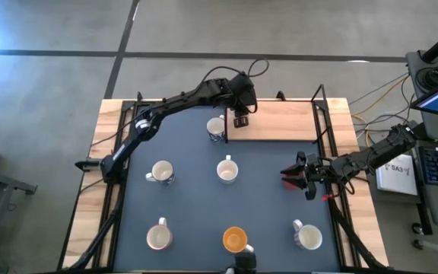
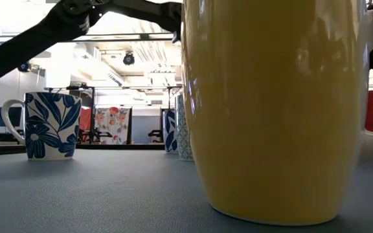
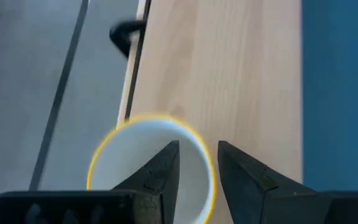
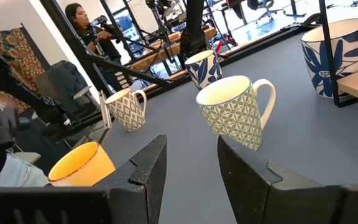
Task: Place coffee mugs
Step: Put the green mug on the shelf
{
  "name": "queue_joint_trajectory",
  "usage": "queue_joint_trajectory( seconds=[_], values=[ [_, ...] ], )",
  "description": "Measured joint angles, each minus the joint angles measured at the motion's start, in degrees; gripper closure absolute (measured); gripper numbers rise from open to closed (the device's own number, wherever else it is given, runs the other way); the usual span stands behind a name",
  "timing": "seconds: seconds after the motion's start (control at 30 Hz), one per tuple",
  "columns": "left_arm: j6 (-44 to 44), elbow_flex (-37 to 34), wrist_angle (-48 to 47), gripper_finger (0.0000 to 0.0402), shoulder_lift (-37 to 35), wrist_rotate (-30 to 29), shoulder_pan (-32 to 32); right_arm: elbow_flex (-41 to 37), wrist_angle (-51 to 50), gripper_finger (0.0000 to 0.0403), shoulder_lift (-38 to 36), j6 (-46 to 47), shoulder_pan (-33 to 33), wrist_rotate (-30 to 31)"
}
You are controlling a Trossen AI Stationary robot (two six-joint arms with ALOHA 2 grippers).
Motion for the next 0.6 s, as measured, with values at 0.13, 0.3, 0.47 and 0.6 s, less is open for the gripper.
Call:
queue_joint_trajectory(
  seconds=[0.13,0.3,0.47,0.6],
  values=[
    [0.0,-0.1,1.2,0.0309,-0.2,3.4,-0.1,0.0,0.0,0.0271,0.0,0.0,0.0,0.0],
    [0.4,-0.7,2.9,0.0309,0.0,7.8,-0.1,0.0,0.0,0.0271,0.1,0.0,0.0,0.0],
    [1.8,-1.2,5.7,0.0309,0.1,7.6,0.1,0.0,0.0,0.0271,0.0,0.0,0.0,0.0],
    [1.1,-1.2,6.2,0.0309,0.8,7.2,0.7,0.0,0.0,0.0271,0.0,0.0,0.0,0.0]
  ],
)
